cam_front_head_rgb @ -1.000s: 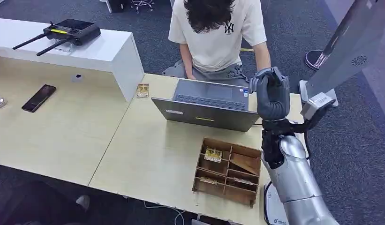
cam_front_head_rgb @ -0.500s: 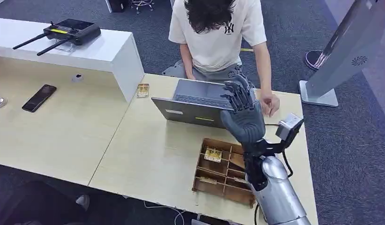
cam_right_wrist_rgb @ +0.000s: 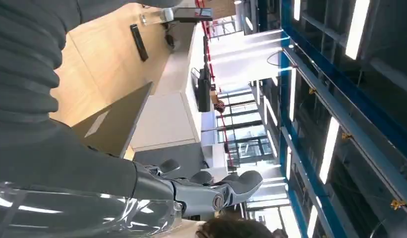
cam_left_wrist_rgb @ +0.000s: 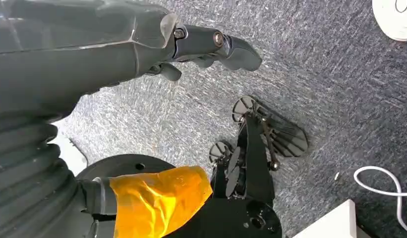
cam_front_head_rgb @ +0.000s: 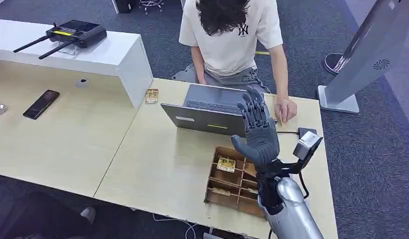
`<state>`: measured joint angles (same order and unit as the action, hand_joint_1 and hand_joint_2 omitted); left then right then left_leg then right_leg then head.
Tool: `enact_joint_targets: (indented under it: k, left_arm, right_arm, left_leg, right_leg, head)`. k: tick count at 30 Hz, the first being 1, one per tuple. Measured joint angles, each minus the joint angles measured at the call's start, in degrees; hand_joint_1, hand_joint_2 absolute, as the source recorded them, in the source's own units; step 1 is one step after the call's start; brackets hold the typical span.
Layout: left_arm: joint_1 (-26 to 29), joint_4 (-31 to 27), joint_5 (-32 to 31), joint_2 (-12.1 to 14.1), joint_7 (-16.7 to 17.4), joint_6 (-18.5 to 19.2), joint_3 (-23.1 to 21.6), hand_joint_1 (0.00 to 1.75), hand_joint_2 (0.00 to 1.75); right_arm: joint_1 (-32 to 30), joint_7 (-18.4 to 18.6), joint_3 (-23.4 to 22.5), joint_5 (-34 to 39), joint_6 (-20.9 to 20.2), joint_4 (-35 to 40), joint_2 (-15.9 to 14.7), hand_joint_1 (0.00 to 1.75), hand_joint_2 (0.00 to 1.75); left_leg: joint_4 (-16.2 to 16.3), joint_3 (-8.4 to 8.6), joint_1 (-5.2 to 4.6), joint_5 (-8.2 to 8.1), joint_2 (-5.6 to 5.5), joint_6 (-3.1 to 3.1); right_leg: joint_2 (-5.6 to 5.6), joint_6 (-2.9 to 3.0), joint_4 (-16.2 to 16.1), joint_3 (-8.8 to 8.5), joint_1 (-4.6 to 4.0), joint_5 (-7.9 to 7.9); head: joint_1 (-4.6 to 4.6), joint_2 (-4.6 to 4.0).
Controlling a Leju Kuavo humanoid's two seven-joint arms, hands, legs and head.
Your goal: Pass the card to the sensor for recognition and then transmit it.
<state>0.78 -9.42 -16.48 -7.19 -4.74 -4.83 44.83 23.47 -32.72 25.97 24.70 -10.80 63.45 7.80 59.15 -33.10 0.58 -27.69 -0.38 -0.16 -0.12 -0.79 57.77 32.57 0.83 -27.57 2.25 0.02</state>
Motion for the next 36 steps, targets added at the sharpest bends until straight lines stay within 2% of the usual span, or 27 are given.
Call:
enact_joint_targets:
  k: [13,25,36]
  left_arm:
    - [0.0,0.0,0.5,0.0,0.0,0.0,0.1,0.0,1.75]
    - [0.1,0.0,0.7,0.1,0.0,0.0,0.7,0.0,1.75]
    - [0.1,0.0,0.7,0.2,0.0,-0.1,1.1,0.0,1.75]
  right_arm:
    - [-3.5,3.3,-0.2,0.5,0.0,3.5,-1.9,0.0,1.75]
    - [-5.7,7.9,1.3,0.6,-3.1,2.5,-5.2,0.0,1.75]
    - [-6.2,6.7,2.3,0.7,-2.0,3.1,-7.2,0.0,1.75]
  left_leg:
    - [0.0,0.0,0.0,0.0,0.01,0.0]
    - [0.0,-0.01,0.0,0.0,0.01,0.0]
    - [0.0,-0.01,0.0,0.0,0.01,0.0]
  right_leg:
    - [0.0,0.0,0.0,0.0,0.0,0.0]
    - [0.0,0.0,0.0,0.0,0.0,0.0]
    - [0.0,0.0,0.0,0.0,0.0,0.0]
  head:
    - [0.0,0.0]
    - [0.0,0.0]
    - [0.0,0.0]
